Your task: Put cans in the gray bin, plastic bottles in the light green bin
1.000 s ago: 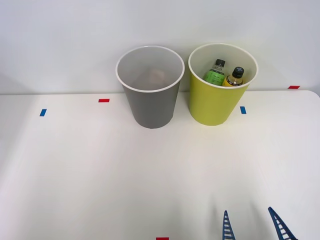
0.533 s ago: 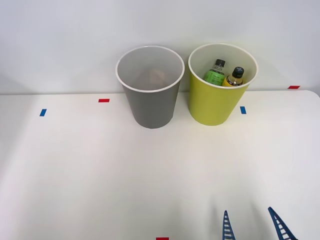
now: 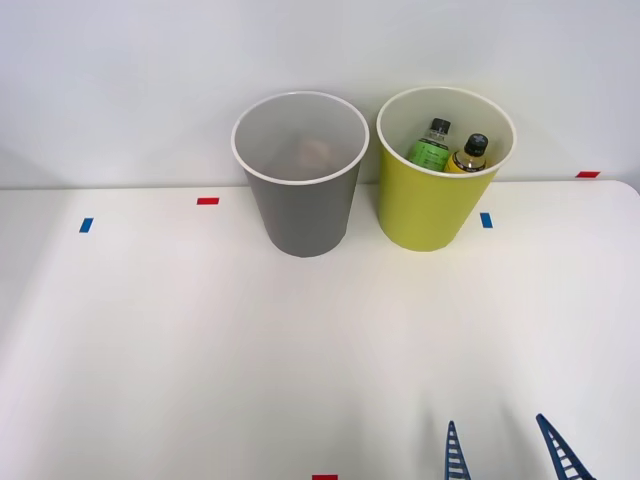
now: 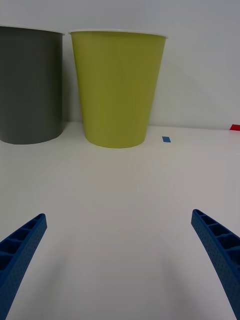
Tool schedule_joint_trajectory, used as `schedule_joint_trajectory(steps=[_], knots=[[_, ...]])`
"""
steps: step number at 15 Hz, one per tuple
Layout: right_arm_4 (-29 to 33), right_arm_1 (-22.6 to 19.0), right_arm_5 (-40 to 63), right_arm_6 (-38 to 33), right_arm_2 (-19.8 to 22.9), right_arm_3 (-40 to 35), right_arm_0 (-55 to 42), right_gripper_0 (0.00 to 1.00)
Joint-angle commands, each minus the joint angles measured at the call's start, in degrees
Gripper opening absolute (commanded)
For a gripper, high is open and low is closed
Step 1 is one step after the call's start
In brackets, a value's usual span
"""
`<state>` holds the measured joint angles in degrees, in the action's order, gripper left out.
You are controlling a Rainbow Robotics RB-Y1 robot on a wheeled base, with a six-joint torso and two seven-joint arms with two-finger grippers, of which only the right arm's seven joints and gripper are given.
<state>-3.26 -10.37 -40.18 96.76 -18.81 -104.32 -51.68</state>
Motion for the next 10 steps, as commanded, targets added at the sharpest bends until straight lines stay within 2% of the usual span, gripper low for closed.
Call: schedule_joint_trajectory(steps=[1,10], knots=[[0.00,0.00,0.01,0.00,0.00,-0.01,0.00,1.00],[0.00,0.00,0.01,0.00,0.00,-0.01,0.00,1.00]])
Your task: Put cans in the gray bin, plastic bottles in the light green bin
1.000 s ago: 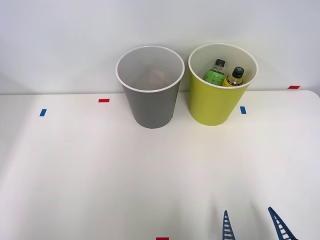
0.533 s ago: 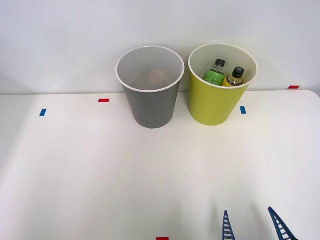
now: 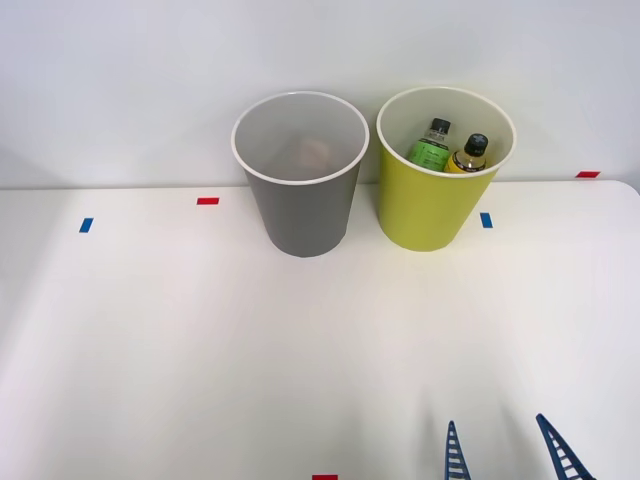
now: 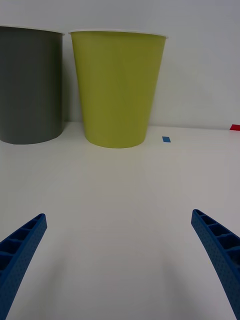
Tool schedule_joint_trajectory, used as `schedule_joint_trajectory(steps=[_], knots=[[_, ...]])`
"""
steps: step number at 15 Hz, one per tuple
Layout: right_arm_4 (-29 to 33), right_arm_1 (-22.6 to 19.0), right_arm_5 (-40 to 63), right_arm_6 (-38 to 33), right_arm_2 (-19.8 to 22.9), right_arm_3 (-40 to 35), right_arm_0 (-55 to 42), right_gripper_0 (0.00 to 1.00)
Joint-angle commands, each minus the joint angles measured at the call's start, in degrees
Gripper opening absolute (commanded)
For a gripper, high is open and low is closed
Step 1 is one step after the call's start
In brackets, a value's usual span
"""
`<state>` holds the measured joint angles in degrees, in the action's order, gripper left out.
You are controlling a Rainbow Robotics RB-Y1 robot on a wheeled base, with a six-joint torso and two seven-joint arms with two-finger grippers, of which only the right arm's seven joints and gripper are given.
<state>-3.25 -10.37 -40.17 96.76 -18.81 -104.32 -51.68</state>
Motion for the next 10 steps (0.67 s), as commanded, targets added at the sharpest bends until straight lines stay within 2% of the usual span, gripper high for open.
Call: schedule_joint_trajectory(steps=[1,10], knots=[[0.00,0.00,0.01,0.00,0.00,0.00,0.00,1.00],[0.00,0.00,0.01,0.00,0.00,0.00,0.00,1.00]])
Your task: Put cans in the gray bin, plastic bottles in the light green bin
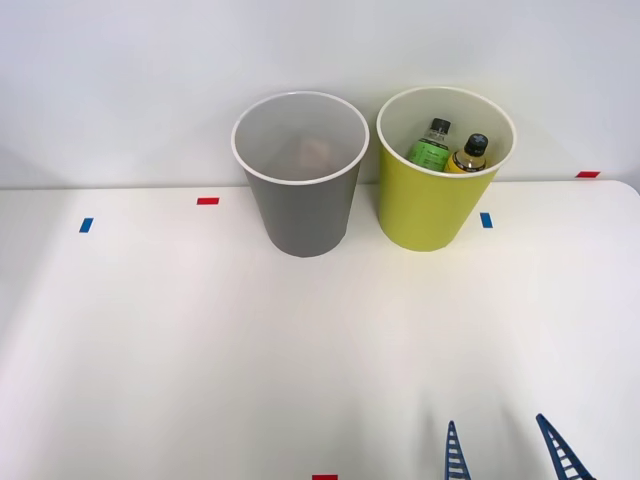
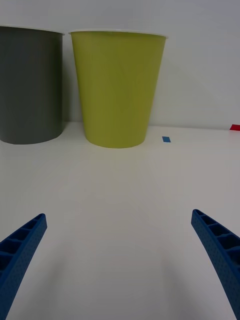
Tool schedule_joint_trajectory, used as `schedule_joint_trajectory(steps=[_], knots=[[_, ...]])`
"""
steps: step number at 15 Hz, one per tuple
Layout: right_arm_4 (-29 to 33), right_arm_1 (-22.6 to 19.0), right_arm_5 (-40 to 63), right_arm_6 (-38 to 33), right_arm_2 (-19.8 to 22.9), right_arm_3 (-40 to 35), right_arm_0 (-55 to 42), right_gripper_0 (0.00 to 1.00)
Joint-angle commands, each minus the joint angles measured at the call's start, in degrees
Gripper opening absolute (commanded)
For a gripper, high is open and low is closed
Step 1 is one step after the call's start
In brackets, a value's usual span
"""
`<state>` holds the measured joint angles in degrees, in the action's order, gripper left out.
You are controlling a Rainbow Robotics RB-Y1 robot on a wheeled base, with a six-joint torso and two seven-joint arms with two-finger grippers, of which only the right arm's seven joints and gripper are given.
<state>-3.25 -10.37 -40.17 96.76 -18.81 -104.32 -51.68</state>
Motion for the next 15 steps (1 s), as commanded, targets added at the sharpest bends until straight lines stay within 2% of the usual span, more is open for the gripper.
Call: schedule_joint_trajectory(steps=[1,15], knots=[[0.00,0.00,0.00,0.00,0.00,0.00,0.00,1.00],[0.00,0.00,0.00,0.00,0.00,0.00,0.00,1.00]])
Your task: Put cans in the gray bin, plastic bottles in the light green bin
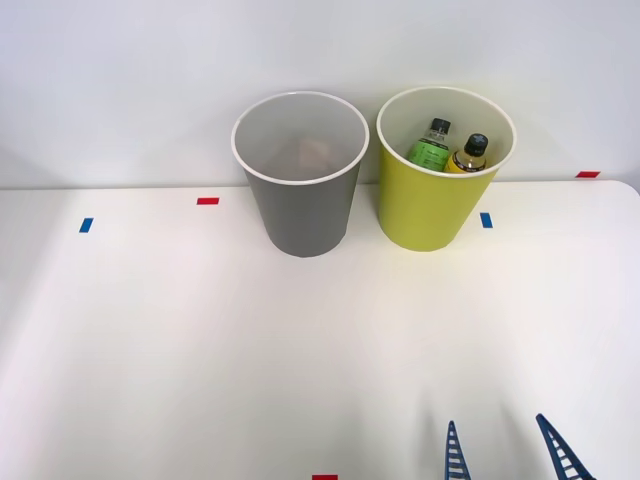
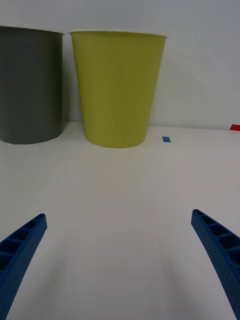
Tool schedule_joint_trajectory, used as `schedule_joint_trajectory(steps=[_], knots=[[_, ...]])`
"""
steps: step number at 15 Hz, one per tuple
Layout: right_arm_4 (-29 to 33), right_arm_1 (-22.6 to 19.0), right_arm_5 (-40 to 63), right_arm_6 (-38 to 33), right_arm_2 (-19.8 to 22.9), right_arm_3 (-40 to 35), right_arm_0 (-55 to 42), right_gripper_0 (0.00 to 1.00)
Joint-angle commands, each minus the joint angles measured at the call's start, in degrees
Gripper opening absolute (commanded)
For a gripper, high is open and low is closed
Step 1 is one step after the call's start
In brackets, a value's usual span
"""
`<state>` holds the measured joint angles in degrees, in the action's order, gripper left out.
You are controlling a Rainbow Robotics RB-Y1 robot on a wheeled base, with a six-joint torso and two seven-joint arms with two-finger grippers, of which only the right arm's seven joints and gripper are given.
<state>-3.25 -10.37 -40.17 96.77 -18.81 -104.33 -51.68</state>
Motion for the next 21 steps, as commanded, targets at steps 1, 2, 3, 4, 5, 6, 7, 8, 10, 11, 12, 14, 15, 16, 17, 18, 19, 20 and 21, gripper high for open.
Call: schedule_joint_trajectory(steps=[1,2,3,4,5,6,7,8,10,11,12,14,15,16,17,18,19,20,21], knots=[[0.00,0.00,0.00,0.00,0.00,0.00,0.00,1.00],[0.00,0.00,0.00,0.00,0.00,0.00,0.00,1.00],[0.00,0.00,0.00,0.00,0.00,0.00,0.00,1.00],[0.00,0.00,0.00,0.00,0.00,0.00,0.00,1.00],[0.00,0.00,0.00,0.00,0.00,0.00,0.00,1.00],[0.00,0.00,0.00,0.00,0.00,0.00,0.00,1.00],[0.00,0.00,0.00,0.00,0.00,0.00,0.00,1.00],[0.00,0.00,0.00,0.00,0.00,0.00,0.00,1.00],[0.00,0.00,0.00,0.00,0.00,0.00,0.00,1.00],[0.00,0.00,0.00,0.00,0.00,0.00,0.00,1.00],[0.00,0.00,0.00,0.00,0.00,0.00,0.00,1.00],[0.00,0.00,0.00,0.00,0.00,0.00,0.00,1.00],[0.00,0.00,0.00,0.00,0.00,0.00,0.00,1.00],[0.00,0.00,0.00,0.00,0.00,0.00,0.00,1.00],[0.00,0.00,0.00,0.00,0.00,0.00,0.00,1.00],[0.00,0.00,0.00,0.00,0.00,0.00,0.00,1.00],[0.00,0.00,0.00,0.00,0.00,0.00,0.00,1.00],[0.00,0.00,0.00,0.00,0.00,0.00,0.00,1.00],[0.00,0.00,0.00,0.00,0.00,0.00,0.00,1.00]])
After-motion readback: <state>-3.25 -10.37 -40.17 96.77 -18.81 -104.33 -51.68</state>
